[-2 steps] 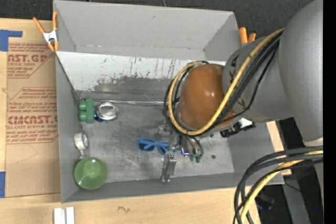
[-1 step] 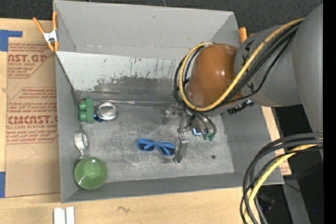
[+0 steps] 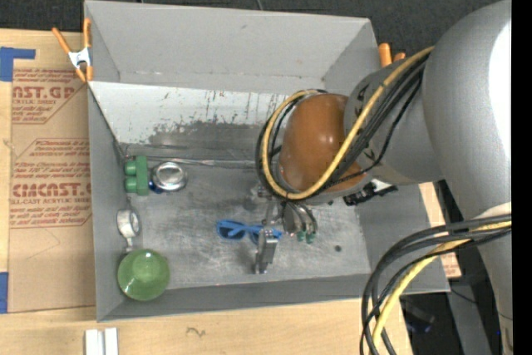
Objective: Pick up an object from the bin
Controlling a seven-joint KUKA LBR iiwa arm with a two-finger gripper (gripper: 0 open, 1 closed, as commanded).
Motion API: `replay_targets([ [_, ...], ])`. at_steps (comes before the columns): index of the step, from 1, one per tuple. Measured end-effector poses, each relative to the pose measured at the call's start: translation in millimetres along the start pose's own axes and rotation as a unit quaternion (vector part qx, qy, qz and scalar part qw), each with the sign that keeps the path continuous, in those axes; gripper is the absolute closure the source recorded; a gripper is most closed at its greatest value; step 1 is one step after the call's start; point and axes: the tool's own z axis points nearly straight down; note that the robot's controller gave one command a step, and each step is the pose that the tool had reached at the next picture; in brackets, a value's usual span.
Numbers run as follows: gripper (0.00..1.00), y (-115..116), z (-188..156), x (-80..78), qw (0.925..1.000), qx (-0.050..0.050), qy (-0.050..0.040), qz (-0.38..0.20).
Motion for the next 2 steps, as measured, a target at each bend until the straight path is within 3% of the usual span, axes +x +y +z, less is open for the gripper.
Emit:
replay_targets([
  [1, 0.00, 9.6, -1.4, 33.5, 0.9960, -0.001, -0.0028, 0.089],
  [2, 1.00, 9.5, -0.3, 35.2, 0.9960, 0.000, 0.0008, 0.090],
])
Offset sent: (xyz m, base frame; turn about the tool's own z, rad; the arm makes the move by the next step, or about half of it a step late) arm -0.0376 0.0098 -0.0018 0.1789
